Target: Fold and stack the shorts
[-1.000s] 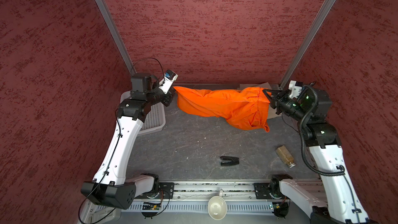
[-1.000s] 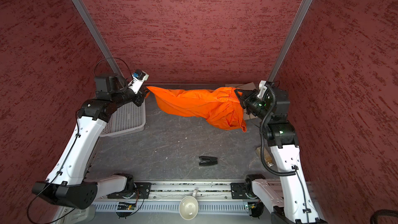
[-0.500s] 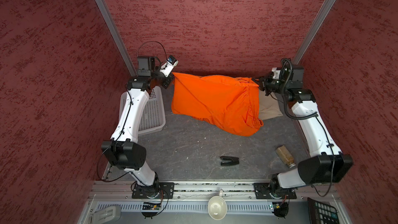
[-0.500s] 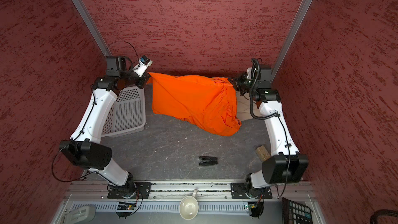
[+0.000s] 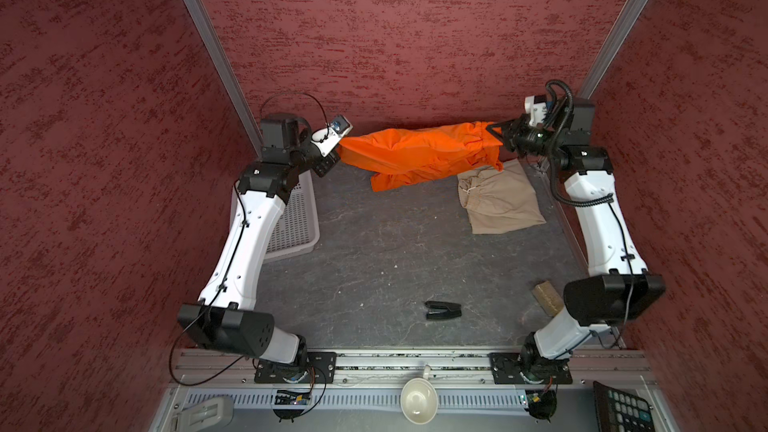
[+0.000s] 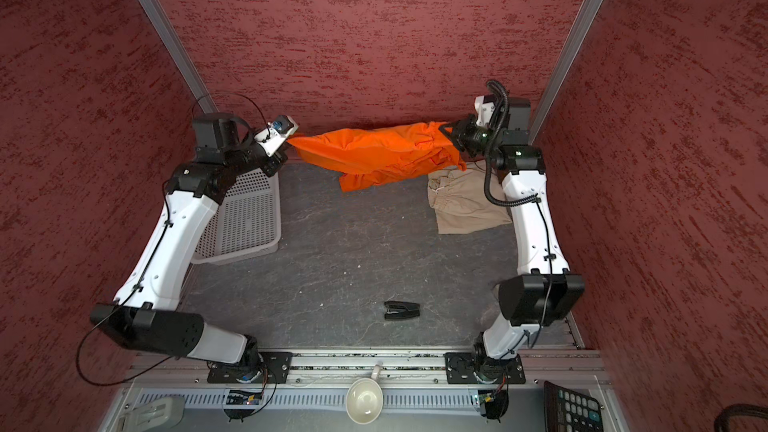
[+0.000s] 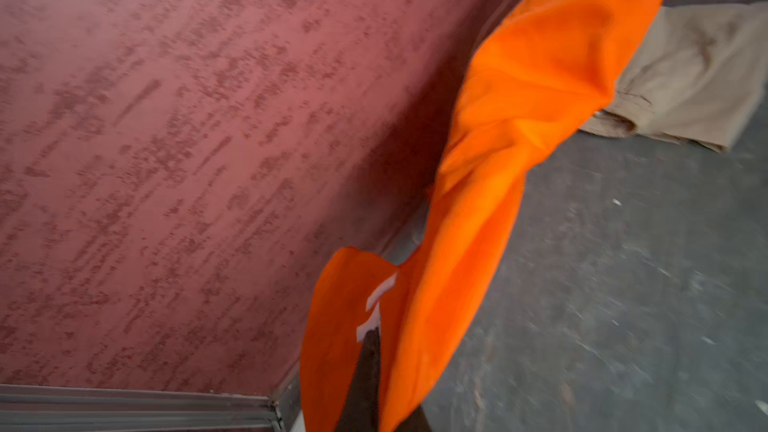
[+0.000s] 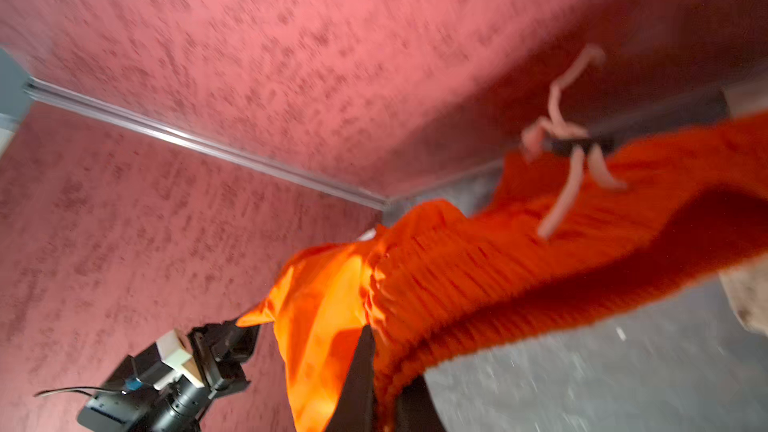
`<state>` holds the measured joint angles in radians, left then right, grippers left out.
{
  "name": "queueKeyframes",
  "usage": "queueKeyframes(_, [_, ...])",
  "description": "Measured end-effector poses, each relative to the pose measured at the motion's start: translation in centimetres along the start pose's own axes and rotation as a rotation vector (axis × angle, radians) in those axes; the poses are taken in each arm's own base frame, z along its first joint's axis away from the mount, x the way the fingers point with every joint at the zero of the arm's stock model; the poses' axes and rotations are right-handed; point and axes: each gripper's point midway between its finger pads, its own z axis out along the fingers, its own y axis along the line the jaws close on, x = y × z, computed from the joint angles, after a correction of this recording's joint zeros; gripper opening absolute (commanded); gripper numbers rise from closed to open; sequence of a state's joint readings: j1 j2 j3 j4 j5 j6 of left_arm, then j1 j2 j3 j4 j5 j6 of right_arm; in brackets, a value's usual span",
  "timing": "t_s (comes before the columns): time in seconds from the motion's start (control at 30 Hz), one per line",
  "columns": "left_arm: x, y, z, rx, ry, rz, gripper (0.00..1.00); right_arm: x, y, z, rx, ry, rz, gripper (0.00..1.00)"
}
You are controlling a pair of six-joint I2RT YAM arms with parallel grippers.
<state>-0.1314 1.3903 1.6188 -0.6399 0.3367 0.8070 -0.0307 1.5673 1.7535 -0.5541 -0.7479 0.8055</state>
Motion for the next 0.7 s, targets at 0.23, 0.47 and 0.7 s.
queueKeyframes(0.23, [9.2, -15.2, -1.0, 0.305, 0.217, 0.039, 0.00, 14.6, -17.0, -0.4, 0.166, 0.166, 0.413, 0.00])
queueKeyframes(0.47, [17.6, -24.1, -4.3, 0.552, 0.528, 0.078, 0.00, 26.4, -24.7, -3.8, 0.363, 0.331, 0.678, 0.00])
queueKeyframes(0.7, [19.2, -27.4, -8.4, 0.666, 0.616, 0.118, 0.00, 31.7, -26.9, -7.9, 0.525, 0.388, 0.800, 0.00])
